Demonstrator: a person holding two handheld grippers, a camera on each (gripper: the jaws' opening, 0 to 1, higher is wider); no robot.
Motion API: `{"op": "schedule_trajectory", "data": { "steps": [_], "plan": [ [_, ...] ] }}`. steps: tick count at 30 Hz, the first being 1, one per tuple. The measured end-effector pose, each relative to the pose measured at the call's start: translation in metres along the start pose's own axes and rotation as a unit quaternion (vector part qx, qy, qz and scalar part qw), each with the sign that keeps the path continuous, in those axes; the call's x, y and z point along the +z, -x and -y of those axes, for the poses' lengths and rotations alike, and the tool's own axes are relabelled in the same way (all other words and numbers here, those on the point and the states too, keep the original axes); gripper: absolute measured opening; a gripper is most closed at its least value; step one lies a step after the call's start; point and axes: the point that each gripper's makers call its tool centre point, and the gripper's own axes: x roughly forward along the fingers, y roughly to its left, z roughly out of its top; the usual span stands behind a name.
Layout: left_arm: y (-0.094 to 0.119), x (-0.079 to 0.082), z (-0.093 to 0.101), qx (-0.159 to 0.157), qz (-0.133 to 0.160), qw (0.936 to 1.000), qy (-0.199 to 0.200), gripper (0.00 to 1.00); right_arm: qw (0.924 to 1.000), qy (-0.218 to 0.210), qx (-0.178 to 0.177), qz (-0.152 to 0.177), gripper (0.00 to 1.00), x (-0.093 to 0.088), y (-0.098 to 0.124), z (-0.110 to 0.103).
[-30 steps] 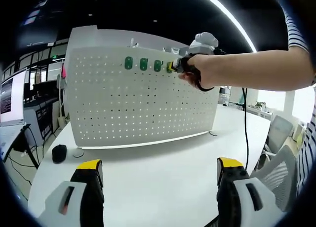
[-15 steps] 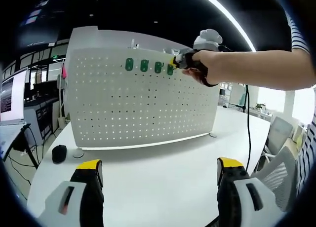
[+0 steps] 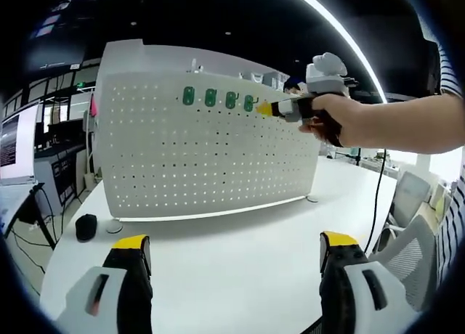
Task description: Insert the hook assembly into the mounting plate slot until the hook locks in place.
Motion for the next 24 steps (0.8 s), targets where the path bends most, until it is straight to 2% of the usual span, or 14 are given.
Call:
{"op": "schedule_trajectory", "data": {
  "steps": [4, 7, 8, 10, 12, 13, 19, 24],
  "plan": [
    [0.000, 0.000, 0.002, -0.002, -0.001, 1.0000, -0.003, 0.99, 0.9997, 0.017, -0.002, -0.019, 0.57, -0.019, 0.017, 0.010],
    [0.000, 0.000, 0.002, -0.003, 0.000, 1.0000, -0.003, 0.99, 0.9986, 0.035, 0.004, -0.039, 0.61, -0.040, 0.035, 0.017],
    [0.000, 0.000, 0.002, -0.003, 0.000, 1.0000, -0.003, 0.99, 0.9975, 0.034, 0.002, -0.062, 0.62, -0.052, 0.043, 0.022],
    [0.000, 0.000, 0.002, -0.004, 0.000, 1.0000, -0.003, 0.99, 0.9974, 0.014, 0.004, -0.070, 0.65, -0.063, 0.057, 0.027],
    [0.000, 0.000, 0.003, -0.004, -0.001, 1.0000, -0.004, 0.99, 0.9964, 0.026, 0.007, -0.081, 0.70, -0.073, 0.068, 0.030],
    [0.000, 0.000, 0.003, -0.004, -0.001, 1.0000, -0.004, 0.99, 0.9942, 0.046, 0.009, -0.096, 0.71, -0.082, 0.077, 0.034],
    [-0.001, -0.002, 0.003, -0.005, -0.005, 1.0000, -0.006, 0.99, 0.9902, 0.055, 0.015, -0.127, 0.73, -0.113, 0.111, 0.042],
    [-0.001, -0.003, 0.004, -0.006, -0.010, 0.9999, -0.008, 0.98, 0.9883, 0.053, 0.016, -0.142, 0.74, -0.126, 0.132, 0.045]
  ]
}}
